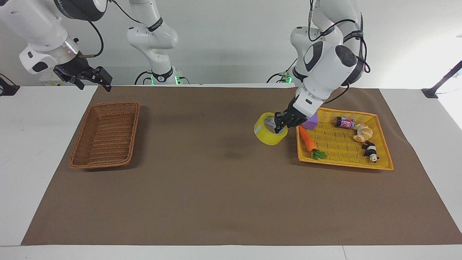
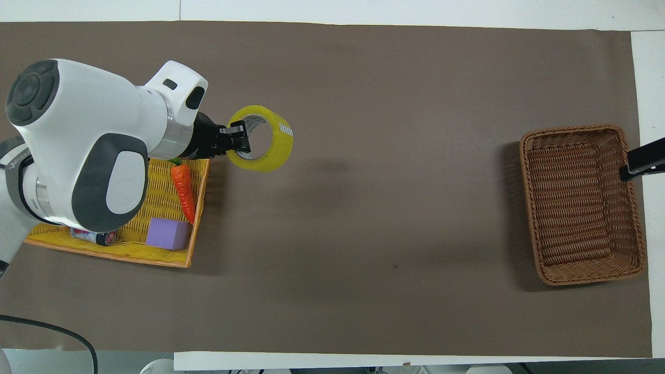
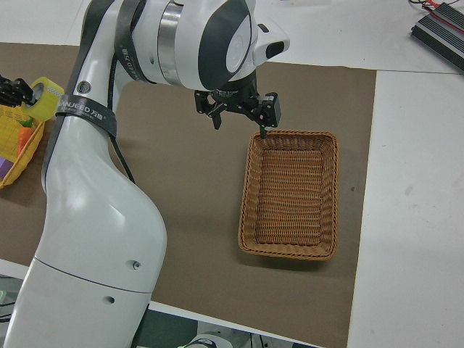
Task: Move tape to another basket
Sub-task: 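Lift the yellow tape roll with the left gripper above the tray, then hold the tape with the left gripper while the right gripper grasps it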
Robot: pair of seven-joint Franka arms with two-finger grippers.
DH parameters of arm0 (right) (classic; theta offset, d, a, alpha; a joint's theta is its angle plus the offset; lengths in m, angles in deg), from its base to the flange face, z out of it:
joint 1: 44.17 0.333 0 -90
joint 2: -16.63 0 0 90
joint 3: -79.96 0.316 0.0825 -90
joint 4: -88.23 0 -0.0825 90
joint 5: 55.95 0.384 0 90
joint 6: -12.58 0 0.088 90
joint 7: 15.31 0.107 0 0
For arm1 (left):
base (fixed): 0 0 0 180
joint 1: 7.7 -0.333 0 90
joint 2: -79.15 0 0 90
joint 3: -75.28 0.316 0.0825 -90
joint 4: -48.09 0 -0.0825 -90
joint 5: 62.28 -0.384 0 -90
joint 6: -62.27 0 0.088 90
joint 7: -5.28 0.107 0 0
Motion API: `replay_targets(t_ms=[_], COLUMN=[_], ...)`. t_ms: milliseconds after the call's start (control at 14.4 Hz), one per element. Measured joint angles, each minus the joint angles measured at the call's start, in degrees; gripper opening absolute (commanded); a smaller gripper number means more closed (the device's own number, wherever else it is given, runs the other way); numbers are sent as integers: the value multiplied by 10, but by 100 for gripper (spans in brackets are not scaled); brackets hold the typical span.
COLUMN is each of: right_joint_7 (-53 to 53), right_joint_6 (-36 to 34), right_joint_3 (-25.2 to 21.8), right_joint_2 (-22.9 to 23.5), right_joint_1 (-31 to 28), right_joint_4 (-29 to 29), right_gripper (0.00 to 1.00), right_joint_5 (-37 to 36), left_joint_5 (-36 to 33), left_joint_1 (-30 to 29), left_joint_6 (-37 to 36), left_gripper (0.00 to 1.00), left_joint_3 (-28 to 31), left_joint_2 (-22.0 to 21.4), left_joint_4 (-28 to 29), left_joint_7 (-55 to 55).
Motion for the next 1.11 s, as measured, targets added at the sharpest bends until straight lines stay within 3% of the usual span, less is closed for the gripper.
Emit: replay_targets(t_ms=[348,626,834,1112], right_joint_7=[-84,-59,-51,-44], right_joint_6=[30,133,255,422], right_joint_3=[-2,2,4,7], right_joint_2=[0,3,12,43], right_joint_1=[-1,32,101,242], right_joint_4=[14,97,155,170], right_gripper=[100,100,100,100], right_joint_5=[165,394,502,599], left_joint_5=[0,0,0,0], left_joint_1=[1,1,0,-2], left_joint_6=[-8,-9,-9,-9], left_gripper=[0,0,0,0], left_joint_3=[0,-1,1,2], left_joint_2=[0,0,0,0], left_joint_4=[0,-1,-8,-10], left_joint_7=[3,4,4,7])
